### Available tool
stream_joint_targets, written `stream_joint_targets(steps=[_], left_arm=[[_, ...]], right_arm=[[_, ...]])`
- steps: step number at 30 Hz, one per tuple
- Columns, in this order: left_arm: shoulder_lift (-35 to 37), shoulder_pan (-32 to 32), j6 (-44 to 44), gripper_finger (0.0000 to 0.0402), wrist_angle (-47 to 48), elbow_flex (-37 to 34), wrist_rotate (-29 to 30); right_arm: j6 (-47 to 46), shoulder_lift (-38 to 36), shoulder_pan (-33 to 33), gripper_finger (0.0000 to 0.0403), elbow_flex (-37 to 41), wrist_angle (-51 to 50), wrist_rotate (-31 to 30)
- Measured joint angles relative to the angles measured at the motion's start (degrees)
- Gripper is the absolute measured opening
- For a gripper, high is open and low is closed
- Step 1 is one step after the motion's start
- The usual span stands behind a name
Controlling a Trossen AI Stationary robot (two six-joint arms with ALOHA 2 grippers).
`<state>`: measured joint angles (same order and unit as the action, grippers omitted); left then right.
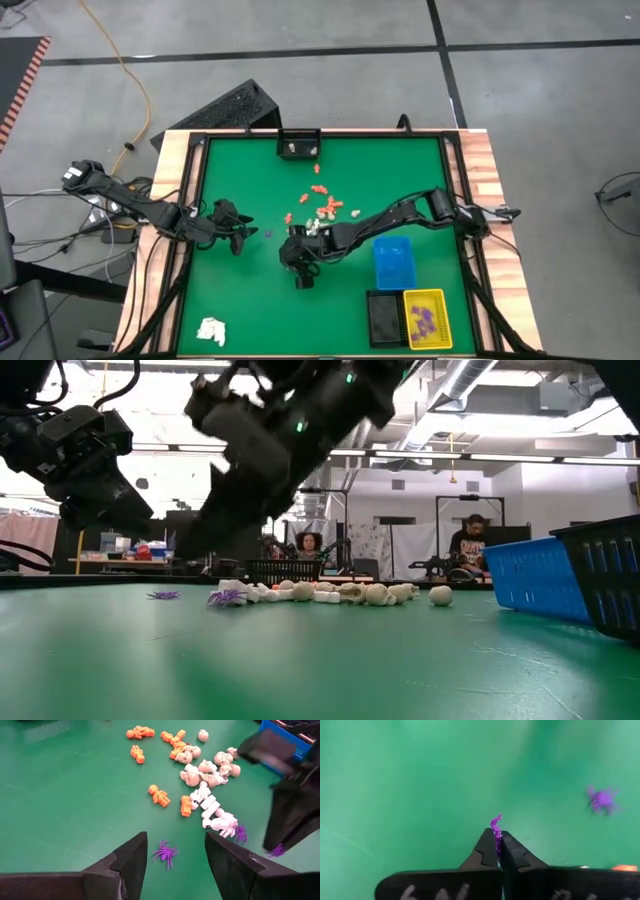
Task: Sort Halloween decoration
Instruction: Put the purple spider toy into the yellow bin
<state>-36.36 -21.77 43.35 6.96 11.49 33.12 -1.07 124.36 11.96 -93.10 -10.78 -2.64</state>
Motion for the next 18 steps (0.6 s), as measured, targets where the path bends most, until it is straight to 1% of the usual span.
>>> stream_joint_targets(steps=[3, 5, 7, 10, 14, 18], left_arm=[[0.0, 0.0, 0.0, 0.0189, 0.01, 0.0, -0.33], [0.0, 0.0, 0.0, 0.0189, 0.0, 0.0, -0.52], [-0.02, -0.01, 0.0, 0.0189, 0.02, 0.0, -0.98], [-0.02, -0.01, 0.0, 0.0189, 0.02, 0.0, -0.98], [-0.01, 0.0, -0.15, 0.0189, 0.04, 0.0, -1.01], [-0.02, -0.01, -0.41, 0.0189, 0.04, 0.0, -1.02]], right_arm=[[-0.24, -1.87, 0.84, 0.0002, -0.02, -3.21, -0.01], [-0.79, -3.41, 1.87, 0.0002, -0.02, -7.3, -0.01], [-1.92, -5.28, 3.17, 0.0002, -0.05, -12.28, -0.01], [-5.76, -8.58, 5.61, 0.0001, -0.07, -22.6, 0.02], [-14.28, -13.03, 10.31, 0.0001, -0.09, -36.66, 0.56], [-27.15, -17.66, 16.16, 0.0001, -0.17, -50.19, 2.41]])
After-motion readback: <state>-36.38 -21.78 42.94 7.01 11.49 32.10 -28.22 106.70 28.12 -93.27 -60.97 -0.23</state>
